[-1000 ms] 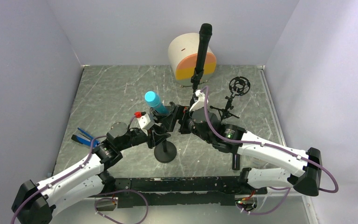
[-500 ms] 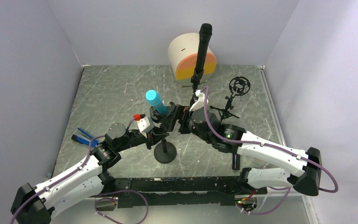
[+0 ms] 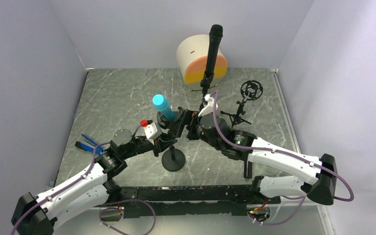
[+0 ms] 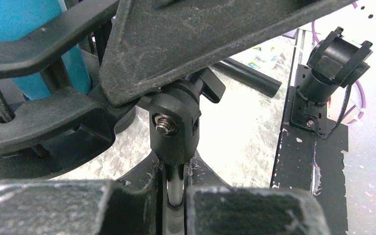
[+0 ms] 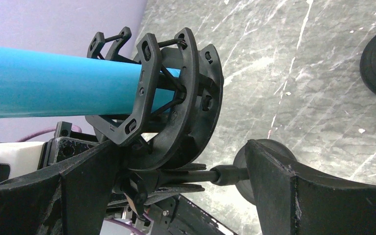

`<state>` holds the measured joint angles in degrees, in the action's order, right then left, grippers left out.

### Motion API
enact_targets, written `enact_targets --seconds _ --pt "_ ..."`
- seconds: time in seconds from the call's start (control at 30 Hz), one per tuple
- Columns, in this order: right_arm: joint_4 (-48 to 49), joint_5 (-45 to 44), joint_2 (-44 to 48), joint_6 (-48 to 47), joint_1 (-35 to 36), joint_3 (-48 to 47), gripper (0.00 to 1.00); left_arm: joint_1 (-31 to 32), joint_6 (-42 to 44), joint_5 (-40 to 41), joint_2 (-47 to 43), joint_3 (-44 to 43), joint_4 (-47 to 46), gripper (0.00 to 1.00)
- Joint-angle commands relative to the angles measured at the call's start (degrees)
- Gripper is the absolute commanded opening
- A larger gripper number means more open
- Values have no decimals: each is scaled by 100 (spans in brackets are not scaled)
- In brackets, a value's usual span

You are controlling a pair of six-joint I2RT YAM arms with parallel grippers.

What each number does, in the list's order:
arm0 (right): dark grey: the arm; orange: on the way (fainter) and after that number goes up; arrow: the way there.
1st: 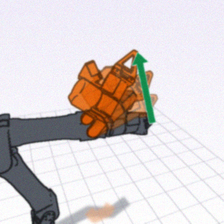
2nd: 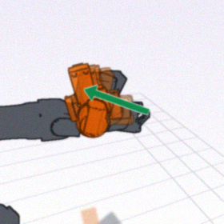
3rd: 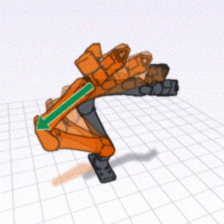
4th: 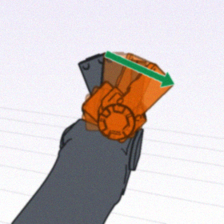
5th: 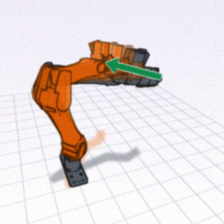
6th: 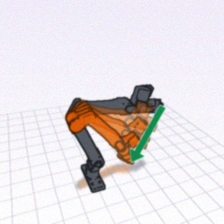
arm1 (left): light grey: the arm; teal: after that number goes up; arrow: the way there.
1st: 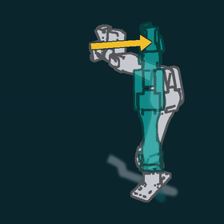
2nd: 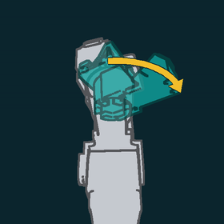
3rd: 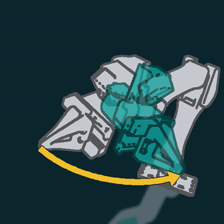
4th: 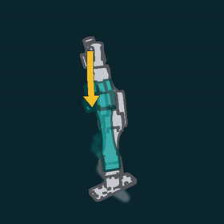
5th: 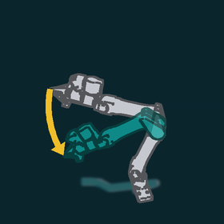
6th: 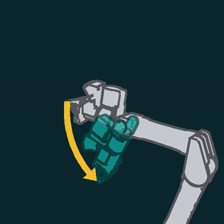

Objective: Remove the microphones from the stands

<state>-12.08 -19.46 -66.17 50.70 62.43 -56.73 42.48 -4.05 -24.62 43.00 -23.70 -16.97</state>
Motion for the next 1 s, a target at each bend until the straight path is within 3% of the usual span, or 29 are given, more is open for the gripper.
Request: enact_targets --seconds 0.0,0.53,0.97 --pt "-887 96 -213 -145 13 393 98 26 60 0 41 28 281 3" --pt "-682 271 -209 187 12 878 99 32 -8 19 260 234 153 3" --pt "167 415 143 484 13 1581 99 52 335 170 -4 139 754 3"
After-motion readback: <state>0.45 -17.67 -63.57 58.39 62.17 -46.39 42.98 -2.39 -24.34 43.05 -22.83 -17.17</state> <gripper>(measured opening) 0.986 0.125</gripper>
